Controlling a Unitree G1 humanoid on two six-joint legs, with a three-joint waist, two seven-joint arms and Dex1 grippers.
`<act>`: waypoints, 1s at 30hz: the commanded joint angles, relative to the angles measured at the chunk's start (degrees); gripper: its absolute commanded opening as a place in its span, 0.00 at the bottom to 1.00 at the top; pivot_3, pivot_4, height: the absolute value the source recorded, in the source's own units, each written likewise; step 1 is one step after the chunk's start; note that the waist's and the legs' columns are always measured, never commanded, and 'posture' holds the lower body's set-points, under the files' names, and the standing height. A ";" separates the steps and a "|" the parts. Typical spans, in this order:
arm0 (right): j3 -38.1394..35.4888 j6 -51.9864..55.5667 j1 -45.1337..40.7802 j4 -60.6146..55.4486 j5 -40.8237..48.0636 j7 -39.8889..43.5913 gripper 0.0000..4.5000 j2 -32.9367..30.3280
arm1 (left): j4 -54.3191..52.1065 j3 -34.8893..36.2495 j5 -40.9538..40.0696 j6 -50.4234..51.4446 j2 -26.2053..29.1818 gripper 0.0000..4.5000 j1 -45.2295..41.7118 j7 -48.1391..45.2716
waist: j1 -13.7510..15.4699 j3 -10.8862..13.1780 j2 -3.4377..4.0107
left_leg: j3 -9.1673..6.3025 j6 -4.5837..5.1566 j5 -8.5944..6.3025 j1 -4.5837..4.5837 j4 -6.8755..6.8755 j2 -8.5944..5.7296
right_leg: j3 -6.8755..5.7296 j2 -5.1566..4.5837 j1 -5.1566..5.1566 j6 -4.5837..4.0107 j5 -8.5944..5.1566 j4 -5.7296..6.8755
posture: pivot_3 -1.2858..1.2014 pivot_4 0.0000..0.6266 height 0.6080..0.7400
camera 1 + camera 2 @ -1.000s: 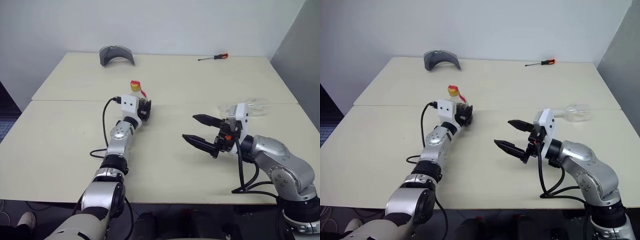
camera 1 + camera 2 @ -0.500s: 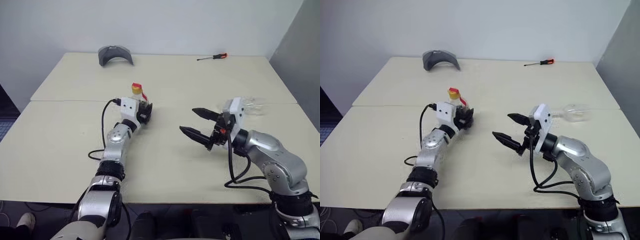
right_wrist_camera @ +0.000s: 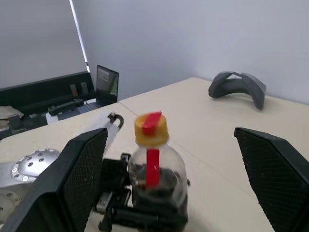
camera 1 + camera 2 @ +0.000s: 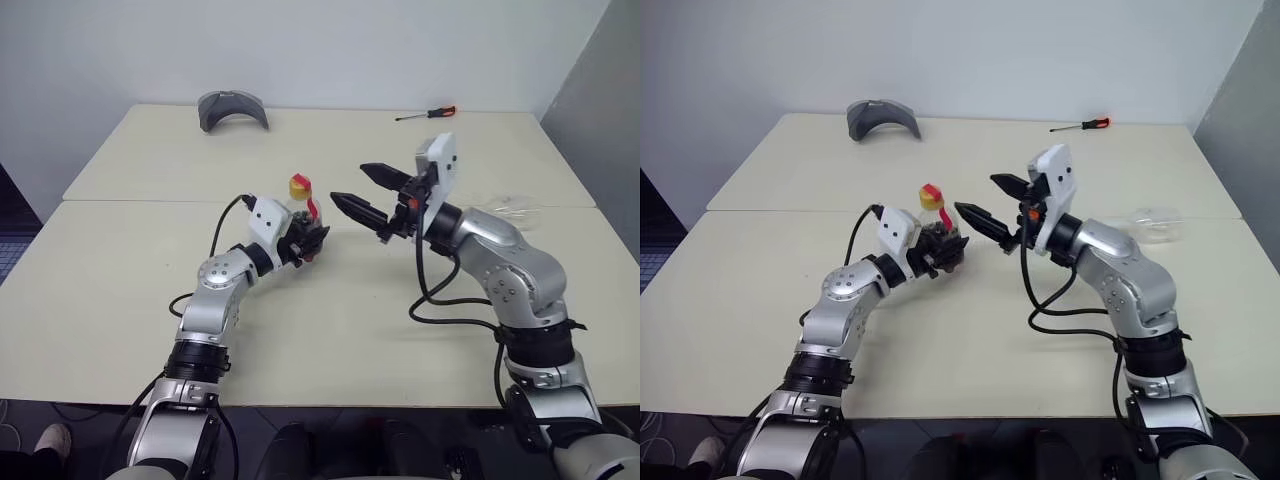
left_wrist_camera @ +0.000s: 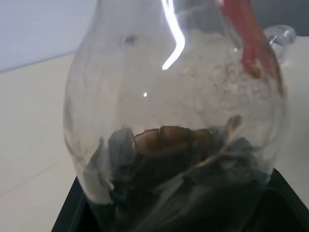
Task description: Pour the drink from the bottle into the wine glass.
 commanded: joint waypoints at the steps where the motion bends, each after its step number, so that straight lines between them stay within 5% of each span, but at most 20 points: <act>1: 0.75 -1.17 -3.88 0.97 -1.29 0.00 1.00 1.91 | -3.43 0.48 -2.46 0.97 -0.15 0.51 -2.87 -1.39 | -0.04 0.01 0.01 | 0.01 0.00 0.00 0.00 0.00 0.00 | 0.01 0.00 -0.02 0.00 0.00 0.03 | 0.52 0.24 1.00; 30: 1.06 -4.87 -9.69 10.25 -7.54 0.74 1.00 7.14 | -3.55 -1.27 -2.67 1.54 -2.25 0.51 -5.75 -3.05 | -0.84 0.02 0.03 | 0.00 0.00 0.00 -0.03 0.00 0.00 | 0.00 -0.01 -0.07 -0.01 0.00 0.10 | 0.52 0.24 1.00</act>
